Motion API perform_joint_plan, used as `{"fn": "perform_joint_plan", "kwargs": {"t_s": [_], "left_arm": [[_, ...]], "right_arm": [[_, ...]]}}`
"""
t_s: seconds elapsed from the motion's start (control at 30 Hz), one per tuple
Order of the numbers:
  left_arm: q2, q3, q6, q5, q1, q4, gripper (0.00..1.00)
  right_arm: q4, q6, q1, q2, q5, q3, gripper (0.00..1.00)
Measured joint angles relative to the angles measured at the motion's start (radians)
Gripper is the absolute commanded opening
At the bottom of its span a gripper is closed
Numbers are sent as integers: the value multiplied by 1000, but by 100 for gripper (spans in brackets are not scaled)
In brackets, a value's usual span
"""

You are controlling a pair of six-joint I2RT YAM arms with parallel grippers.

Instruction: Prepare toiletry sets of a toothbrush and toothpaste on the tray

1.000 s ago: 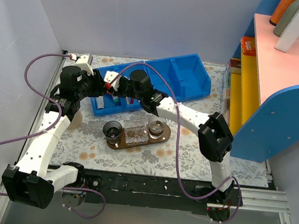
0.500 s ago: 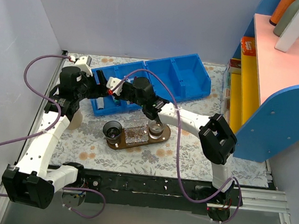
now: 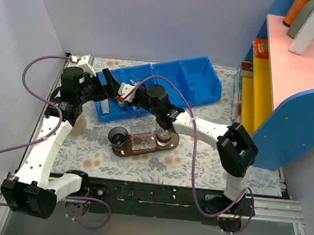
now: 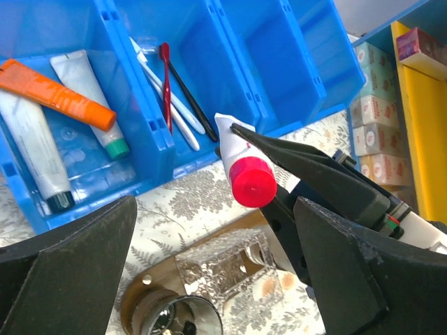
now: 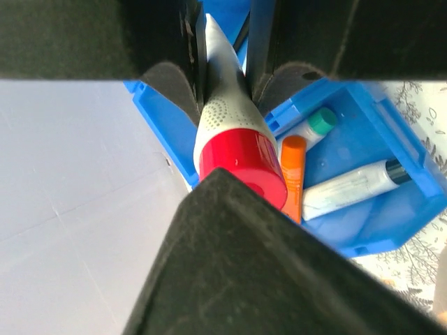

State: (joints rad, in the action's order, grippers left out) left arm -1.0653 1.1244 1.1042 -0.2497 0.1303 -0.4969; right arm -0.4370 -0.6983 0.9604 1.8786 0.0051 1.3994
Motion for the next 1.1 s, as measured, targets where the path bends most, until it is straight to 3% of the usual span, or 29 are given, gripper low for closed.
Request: {"fn": "perform_joint_plan", "kwargs": {"t_s": [0.43, 0.63, 0.87, 1.1], "left_arm": [[-19, 45, 158, -53, 5, -47, 98], [-52, 60, 237, -186, 5, -26, 90], [-95, 60, 254, -363, 9, -19, 90], [-105, 60, 246, -451, 25, -19, 86]], "right_arm": [[-23, -64, 8, -115, 30, -153, 24], [-20, -101, 10, -189, 35, -203, 25], [-18, -117, 10, -250, 37, -215, 25], [-10, -119, 11, -270, 37, -240, 25]]}}
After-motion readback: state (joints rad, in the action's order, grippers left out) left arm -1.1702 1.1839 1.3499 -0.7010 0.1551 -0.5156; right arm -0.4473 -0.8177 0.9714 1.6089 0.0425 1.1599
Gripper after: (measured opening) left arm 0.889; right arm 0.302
